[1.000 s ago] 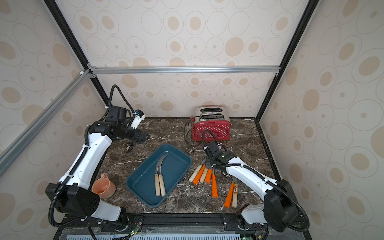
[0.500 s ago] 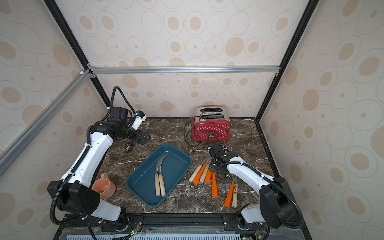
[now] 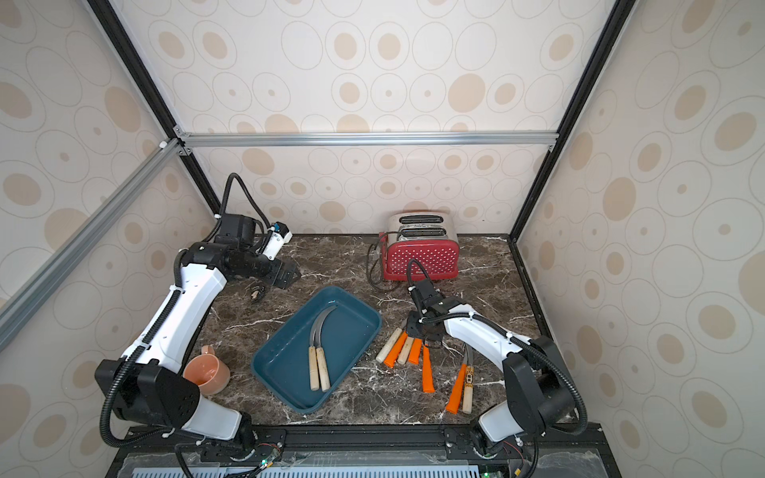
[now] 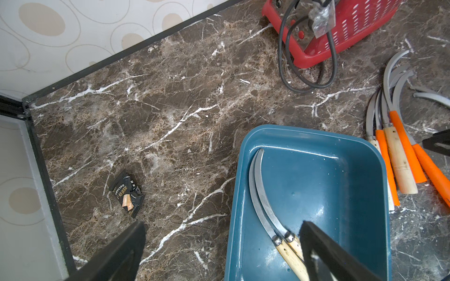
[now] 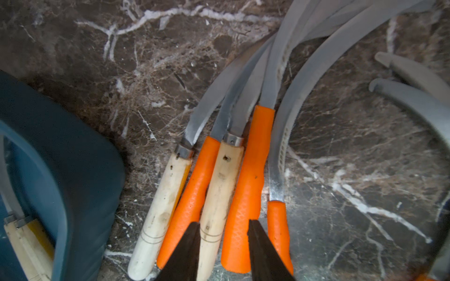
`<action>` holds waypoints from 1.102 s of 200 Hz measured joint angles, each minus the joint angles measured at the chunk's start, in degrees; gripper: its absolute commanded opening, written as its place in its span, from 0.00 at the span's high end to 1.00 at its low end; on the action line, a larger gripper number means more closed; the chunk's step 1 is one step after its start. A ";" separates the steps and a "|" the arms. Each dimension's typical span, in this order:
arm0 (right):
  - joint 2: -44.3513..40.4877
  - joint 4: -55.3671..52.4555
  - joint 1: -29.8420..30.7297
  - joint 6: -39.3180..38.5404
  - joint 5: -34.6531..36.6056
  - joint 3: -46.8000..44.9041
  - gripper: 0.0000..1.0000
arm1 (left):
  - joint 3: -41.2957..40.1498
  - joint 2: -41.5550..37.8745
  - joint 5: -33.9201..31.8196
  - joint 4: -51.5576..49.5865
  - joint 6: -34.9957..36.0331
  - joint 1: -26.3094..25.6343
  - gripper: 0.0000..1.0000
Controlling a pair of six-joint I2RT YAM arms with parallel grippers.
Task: Put small sickles into storage boxes
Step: Pick up the sickle at the center of the board.
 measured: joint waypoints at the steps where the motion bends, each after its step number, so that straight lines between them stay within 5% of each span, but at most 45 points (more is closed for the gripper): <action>1: 0.02 0.04 0.00 -0.02 -0.02 0.00 0.64 | 0.00 0.00 -0.02 0.00 0.02 -0.02 0.01; 121: 5.73 1.36 1.22 -0.70 -4.70 4.87 0.63 | -0.81 -0.04 -1.01 -0.09 1.25 -0.33 0.01; 220: 10.47 -1.55 4.33 -0.57 -1.73 8.46 0.65 | -1.29 -0.46 -0.98 -0.07 1.68 -0.37 0.01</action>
